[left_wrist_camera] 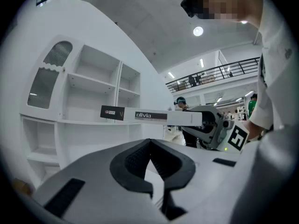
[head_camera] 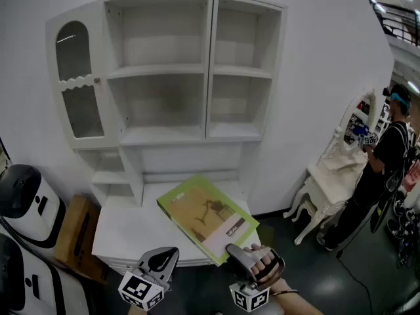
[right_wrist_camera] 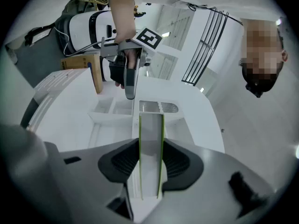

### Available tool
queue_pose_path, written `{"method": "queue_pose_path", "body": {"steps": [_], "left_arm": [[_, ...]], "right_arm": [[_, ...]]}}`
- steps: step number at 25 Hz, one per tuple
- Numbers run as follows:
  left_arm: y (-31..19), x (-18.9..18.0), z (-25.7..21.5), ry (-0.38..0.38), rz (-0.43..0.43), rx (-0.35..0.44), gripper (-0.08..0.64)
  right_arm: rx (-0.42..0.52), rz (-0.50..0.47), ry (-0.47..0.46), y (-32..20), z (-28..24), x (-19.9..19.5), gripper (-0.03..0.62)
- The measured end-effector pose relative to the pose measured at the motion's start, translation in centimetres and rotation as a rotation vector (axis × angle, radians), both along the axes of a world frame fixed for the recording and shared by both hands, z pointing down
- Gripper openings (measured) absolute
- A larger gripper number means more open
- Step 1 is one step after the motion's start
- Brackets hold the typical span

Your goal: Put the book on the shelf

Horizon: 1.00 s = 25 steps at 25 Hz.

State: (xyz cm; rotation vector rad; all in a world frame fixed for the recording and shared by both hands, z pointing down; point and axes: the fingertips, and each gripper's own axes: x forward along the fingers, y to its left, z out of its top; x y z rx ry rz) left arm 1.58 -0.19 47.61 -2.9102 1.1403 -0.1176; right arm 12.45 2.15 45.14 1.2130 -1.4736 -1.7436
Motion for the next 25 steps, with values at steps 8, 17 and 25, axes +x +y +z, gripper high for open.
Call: {"method": "queue_pose_path", "body": {"steps": [8, 17, 25], "left_arm": [[0.0, 0.2, 0.2, -0.018, 0.014, 0.004, 0.008], [0.1, 0.2, 0.1, -0.020, 0.009, 0.004, 0.008], [0.2, 1.4, -0.5, -0.010, -0.011, 0.009, 0.008]], "right_arm": [[0.003, -0.019, 0.009, -0.3, -0.2, -0.6, 0.153], [0.006, -0.032, 0.009, -0.2, -0.5, -0.7, 0.153], [0.007, -0.056, -0.003, 0.0, -1.0, 0.5, 0.153]]}}
